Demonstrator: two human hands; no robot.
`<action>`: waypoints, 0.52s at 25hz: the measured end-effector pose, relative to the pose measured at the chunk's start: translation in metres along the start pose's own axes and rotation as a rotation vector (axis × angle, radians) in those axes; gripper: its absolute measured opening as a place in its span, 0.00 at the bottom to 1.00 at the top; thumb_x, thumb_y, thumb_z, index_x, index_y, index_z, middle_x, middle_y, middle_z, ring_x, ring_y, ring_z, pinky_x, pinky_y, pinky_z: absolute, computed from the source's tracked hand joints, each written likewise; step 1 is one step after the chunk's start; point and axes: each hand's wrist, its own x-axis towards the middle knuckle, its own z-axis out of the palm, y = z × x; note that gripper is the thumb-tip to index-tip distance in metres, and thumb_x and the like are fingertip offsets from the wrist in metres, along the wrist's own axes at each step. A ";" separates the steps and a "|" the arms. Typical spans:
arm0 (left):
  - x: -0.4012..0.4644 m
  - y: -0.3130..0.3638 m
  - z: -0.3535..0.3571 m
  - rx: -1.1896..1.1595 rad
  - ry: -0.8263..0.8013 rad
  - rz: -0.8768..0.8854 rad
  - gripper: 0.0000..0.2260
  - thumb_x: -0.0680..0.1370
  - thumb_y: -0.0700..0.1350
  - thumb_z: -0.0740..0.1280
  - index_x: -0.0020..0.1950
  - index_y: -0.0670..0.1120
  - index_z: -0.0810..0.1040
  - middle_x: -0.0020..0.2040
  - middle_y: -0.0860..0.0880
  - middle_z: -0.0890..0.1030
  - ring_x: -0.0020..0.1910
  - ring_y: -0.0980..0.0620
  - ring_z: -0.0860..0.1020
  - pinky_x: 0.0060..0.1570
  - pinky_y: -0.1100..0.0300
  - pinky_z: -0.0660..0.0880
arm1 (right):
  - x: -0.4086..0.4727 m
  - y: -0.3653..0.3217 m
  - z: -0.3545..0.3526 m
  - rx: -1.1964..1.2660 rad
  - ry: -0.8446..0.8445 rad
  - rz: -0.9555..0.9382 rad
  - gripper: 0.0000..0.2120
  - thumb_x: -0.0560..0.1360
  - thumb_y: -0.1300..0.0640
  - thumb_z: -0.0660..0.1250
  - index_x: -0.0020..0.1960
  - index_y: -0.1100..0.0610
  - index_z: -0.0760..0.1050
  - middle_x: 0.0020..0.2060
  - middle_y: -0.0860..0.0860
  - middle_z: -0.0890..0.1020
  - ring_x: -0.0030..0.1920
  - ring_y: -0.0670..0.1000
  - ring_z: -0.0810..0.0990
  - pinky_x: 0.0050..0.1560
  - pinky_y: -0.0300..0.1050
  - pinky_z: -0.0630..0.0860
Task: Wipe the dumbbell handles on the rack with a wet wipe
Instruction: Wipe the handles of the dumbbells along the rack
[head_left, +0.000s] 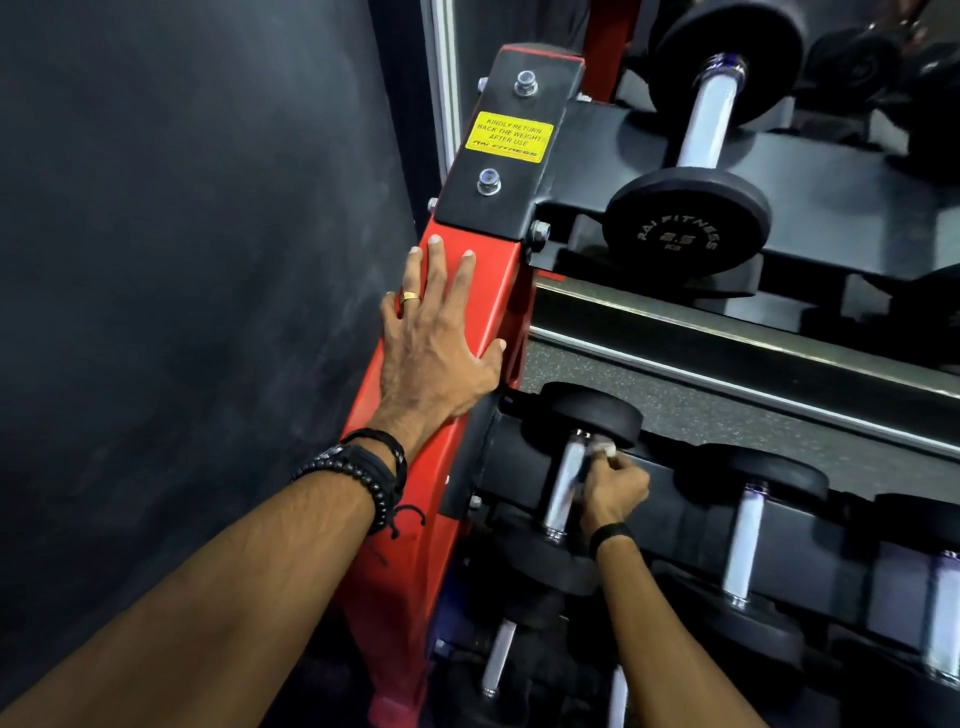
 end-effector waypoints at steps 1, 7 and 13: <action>0.000 0.000 0.000 -0.006 0.000 0.000 0.43 0.68 0.59 0.68 0.79 0.50 0.56 0.81 0.46 0.50 0.79 0.45 0.48 0.71 0.38 0.59 | 0.002 -0.005 -0.007 0.029 -0.046 -0.058 0.10 0.75 0.60 0.68 0.39 0.65 0.81 0.32 0.60 0.80 0.38 0.51 0.74 0.39 0.43 0.66; -0.001 0.001 -0.004 -0.036 0.000 0.027 0.40 0.69 0.57 0.69 0.78 0.49 0.60 0.80 0.44 0.53 0.79 0.43 0.51 0.72 0.36 0.55 | -0.009 -0.011 -0.046 0.321 -0.229 0.065 0.12 0.69 0.52 0.74 0.33 0.51 0.72 0.35 0.55 0.79 0.37 0.53 0.78 0.44 0.56 0.79; -0.016 0.009 -0.012 -0.036 0.248 0.322 0.17 0.72 0.46 0.68 0.58 0.43 0.80 0.65 0.43 0.78 0.64 0.41 0.74 0.70 0.37 0.61 | -0.025 -0.021 -0.104 0.505 -0.239 0.082 0.06 0.78 0.65 0.64 0.46 0.58 0.68 0.40 0.58 0.78 0.36 0.55 0.81 0.34 0.53 0.82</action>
